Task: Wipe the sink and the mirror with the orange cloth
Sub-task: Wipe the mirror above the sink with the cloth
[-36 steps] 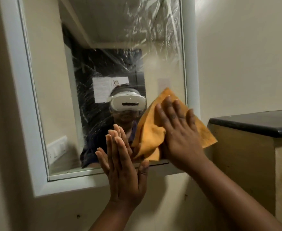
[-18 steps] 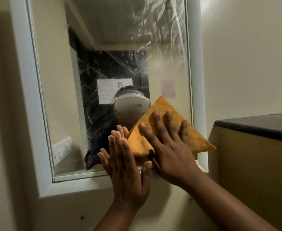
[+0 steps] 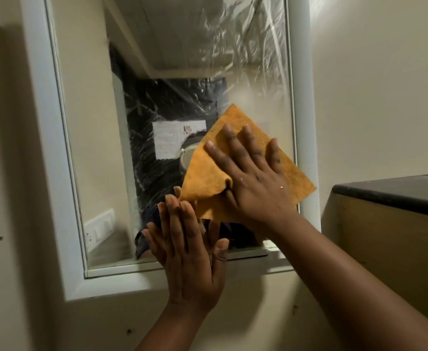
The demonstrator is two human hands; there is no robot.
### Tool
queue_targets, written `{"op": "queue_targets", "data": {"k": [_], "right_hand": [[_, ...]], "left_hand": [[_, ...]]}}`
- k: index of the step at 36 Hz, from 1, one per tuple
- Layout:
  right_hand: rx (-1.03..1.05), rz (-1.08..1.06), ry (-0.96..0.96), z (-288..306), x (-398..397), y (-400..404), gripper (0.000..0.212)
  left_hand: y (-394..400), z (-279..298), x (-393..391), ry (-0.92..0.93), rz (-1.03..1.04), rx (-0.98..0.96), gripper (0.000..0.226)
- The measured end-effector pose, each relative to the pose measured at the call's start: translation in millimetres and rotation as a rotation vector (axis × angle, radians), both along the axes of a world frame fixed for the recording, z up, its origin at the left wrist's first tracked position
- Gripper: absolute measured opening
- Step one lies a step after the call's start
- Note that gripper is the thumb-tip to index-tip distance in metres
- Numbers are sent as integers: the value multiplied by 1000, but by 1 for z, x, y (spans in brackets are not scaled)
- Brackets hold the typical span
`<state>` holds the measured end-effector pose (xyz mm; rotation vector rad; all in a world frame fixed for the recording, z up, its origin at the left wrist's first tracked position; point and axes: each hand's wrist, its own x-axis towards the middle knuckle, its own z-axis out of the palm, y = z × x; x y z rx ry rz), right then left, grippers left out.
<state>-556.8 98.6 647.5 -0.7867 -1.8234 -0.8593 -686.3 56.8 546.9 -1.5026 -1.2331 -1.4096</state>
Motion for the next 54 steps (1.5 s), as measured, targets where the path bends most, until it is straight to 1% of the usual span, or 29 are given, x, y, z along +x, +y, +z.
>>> {"op": "queue_targets", "data": {"k": [4,7,12,17,20,24,29,32,37,39,41,45,50,54], "right_hand": [[-44,-16,106,4,14,3,61],[-62,-28,138,3,21,5,64],[-65,-34,125,-2,22,5,64],[-45,-48,50,-37,20,4,68],[-46,-51,50,-43,11,0,69],[-43,-19,29,-31,-6,-4,69],[10,18,-53,4,-36,-8,66],[36,58,-67,17,-51,-11,64],[68,71,-107,36,-45,-9,61],[53,41,-64,48,-35,-5,61],[33,6,26,58,-19,0,62],[14,-31,168,63,11,6,66],[18,-54,202,51,20,10,64],[-14,-55,181,27,16,8,66]], "left_hand": [[-1,0,-2,14,7,-9,67],[-1,0,-2,23,-3,-25,66],[1,0,-2,10,-5,-13,68],[0,0,-2,27,-19,32,66],[-1,0,-2,36,-27,39,66],[-2,1,-3,16,-60,52,64],[-1,1,-6,-32,-29,21,70],[-3,4,-9,-43,-20,57,66],[-4,7,-13,-38,-2,78,66],[-5,8,-13,-33,-4,70,66],[-6,9,-13,-16,-4,53,66],[-8,9,-12,-3,56,31,66],[-6,10,-11,-8,54,41,66],[-7,10,-11,0,15,72,65]]}}
